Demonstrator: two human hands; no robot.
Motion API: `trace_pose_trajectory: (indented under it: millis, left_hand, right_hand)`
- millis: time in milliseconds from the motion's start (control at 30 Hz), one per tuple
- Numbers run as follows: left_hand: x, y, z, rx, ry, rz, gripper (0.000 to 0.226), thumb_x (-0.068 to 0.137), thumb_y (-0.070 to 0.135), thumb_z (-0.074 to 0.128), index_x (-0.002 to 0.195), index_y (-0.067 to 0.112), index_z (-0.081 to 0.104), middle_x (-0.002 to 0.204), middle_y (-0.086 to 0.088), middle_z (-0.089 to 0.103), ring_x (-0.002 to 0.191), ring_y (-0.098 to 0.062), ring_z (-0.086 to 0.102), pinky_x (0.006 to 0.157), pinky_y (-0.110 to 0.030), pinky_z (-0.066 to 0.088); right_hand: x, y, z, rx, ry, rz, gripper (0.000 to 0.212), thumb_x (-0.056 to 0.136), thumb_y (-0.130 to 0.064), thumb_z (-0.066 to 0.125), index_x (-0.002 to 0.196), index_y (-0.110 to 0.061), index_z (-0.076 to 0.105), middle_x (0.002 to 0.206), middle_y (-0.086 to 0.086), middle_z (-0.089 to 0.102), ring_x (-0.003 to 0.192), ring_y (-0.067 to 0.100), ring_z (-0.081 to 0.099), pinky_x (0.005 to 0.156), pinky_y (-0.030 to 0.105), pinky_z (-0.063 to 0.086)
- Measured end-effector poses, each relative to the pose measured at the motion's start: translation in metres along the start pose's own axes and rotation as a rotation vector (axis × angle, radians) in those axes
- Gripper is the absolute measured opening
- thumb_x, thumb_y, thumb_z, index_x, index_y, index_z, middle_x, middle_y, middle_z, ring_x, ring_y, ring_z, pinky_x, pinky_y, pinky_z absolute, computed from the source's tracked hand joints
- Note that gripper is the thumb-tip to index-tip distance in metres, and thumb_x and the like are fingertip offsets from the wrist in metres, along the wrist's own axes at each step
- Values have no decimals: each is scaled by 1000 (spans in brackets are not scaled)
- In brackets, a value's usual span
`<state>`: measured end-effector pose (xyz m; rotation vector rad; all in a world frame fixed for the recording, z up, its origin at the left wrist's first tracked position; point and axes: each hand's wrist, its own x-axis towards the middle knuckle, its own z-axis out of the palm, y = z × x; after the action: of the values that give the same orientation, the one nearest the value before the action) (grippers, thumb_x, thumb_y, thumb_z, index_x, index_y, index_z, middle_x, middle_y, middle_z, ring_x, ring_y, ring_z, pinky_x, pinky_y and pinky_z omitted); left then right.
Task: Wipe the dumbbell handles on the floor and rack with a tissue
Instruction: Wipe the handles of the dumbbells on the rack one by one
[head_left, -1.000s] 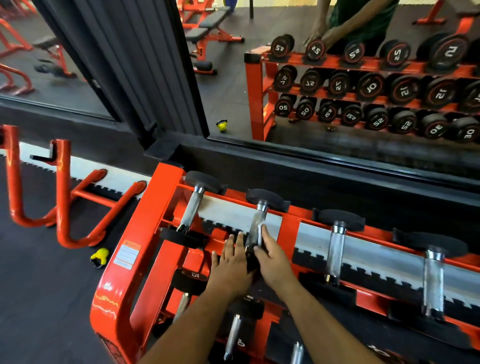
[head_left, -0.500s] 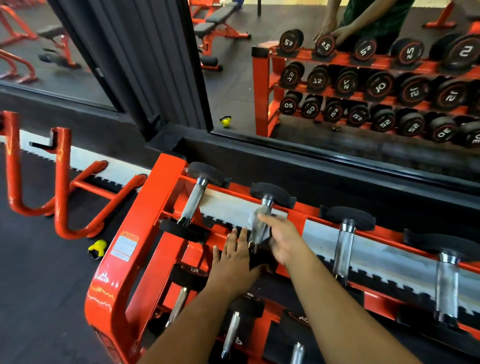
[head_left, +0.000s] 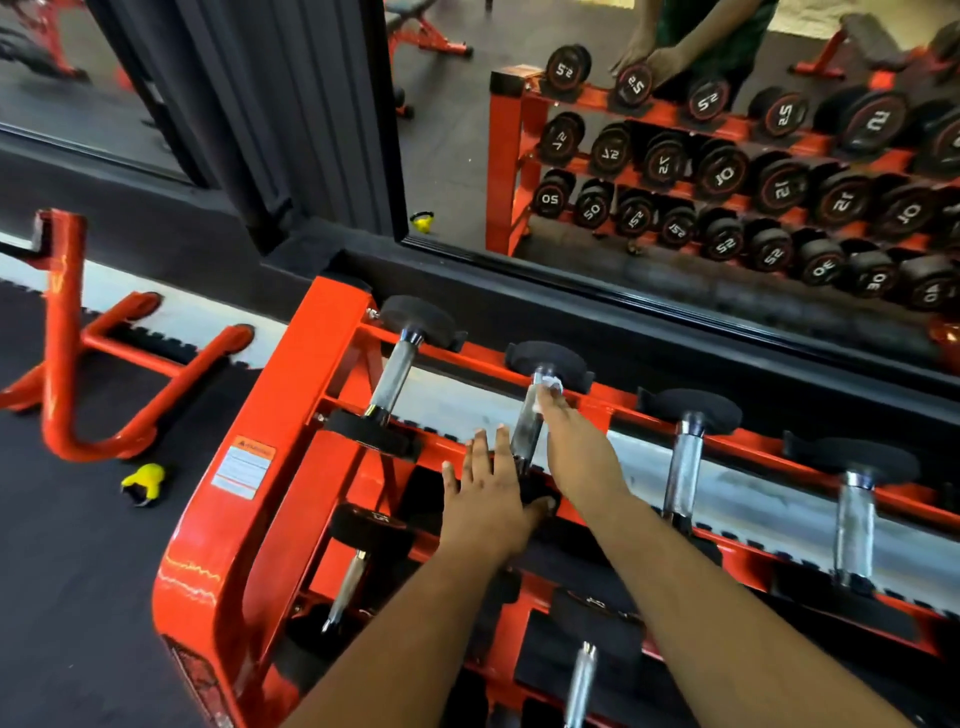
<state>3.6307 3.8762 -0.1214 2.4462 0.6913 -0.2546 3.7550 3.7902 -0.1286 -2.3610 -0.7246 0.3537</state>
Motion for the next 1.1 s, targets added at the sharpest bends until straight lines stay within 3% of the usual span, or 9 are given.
trace_pose_trajectory:
  millis: [100, 267, 467, 567, 667, 733, 833, 933, 1100]
  left_hand:
    - [1, -2, 2, -18, 17, 20, 104, 92, 65, 53, 160, 22, -13, 169, -12, -10, 156, -25, -10, 124, -55, -3]
    - [-1, -3, -1, -38, 12, 30, 107, 90, 67, 54, 160, 21, -12, 169, -11, -9, 156, -25, -7, 123, -57, -2]
    - [-27, 6, -11, -101, 89, 34, 98, 94, 69, 47, 162, 18, -3, 169, -7, -13, 156, -22, -9, 122, -52, -6]
    - [-61, 22, 0, -319, 241, 129, 73, 98, 56, 52, 157, 18, 29, 165, -3, 25, 153, -20, 19, 123, -33, 16]
    - [-100, 51, 9, -712, 150, 159, 28, 99, 40, 62, 118, 21, 69, 116, 5, 72, 113, -16, 66, 94, -18, 45]
    - [-121, 71, 13, -860, 103, 104, 22, 96, 37, 64, 98, 18, 76, 89, 0, 77, 87, -15, 72, 81, -29, 51]
    - [-162, 105, 20, -957, 125, 46, 15, 97, 22, 68, 87, 14, 76, 80, -11, 75, 81, -33, 73, 73, -36, 51]
    - [-195, 130, 27, -1017, 120, 43, 15, 96, 18, 69, 86, 9, 76, 78, -14, 73, 72, -31, 69, 72, -39, 53]
    - [-242, 167, 33, -968, 143, 87, 21, 98, 13, 65, 80, 18, 75, 77, -4, 74, 72, -22, 72, 65, -28, 55]
  right_hand:
    - [-8, 13, -2, -490, -66, -415, 68, 93, -1, 50, 157, -11, 29, 164, 8, 26, 151, 22, 26, 121, 40, 29]
    - [-22, 28, -12, -490, -155, -653, 60, 93, -8, 51, 152, -19, 42, 159, -2, 31, 145, 10, 26, 116, 29, 29]
    - [-91, -2, -41, 466, 98, 42, 47, 98, 1, 51, 121, -39, 62, 128, -9, 64, 110, 5, 60, 96, 27, 49]
    - [-130, -13, -55, 1014, 123, 357, 33, 100, 2, 50, 112, -26, 62, 116, 8, 68, 96, 20, 67, 80, 36, 57]
    - [-173, -15, -77, 1172, 114, 381, 26, 99, 5, 49, 109, -15, 61, 105, 10, 71, 89, 24, 70, 77, 43, 60]
    - [-196, -8, -88, 1118, 122, 352, 24, 98, 4, 51, 110, -15, 62, 107, 12, 69, 90, 23, 70, 81, 48, 60]
    - [-239, 10, -114, 857, 127, 224, 15, 94, -19, 63, 107, -27, 63, 107, 3, 70, 98, 18, 67, 94, 53, 54]
    - [-274, 21, -140, 531, 107, 36, 37, 83, -44, 75, 113, -33, 58, 112, -11, 65, 104, 6, 61, 92, 27, 50]
    - [-316, 32, -176, 434, 172, -78, 25, 88, -25, 74, 111, -28, 64, 104, -18, 68, 99, -1, 62, 85, 19, 49]
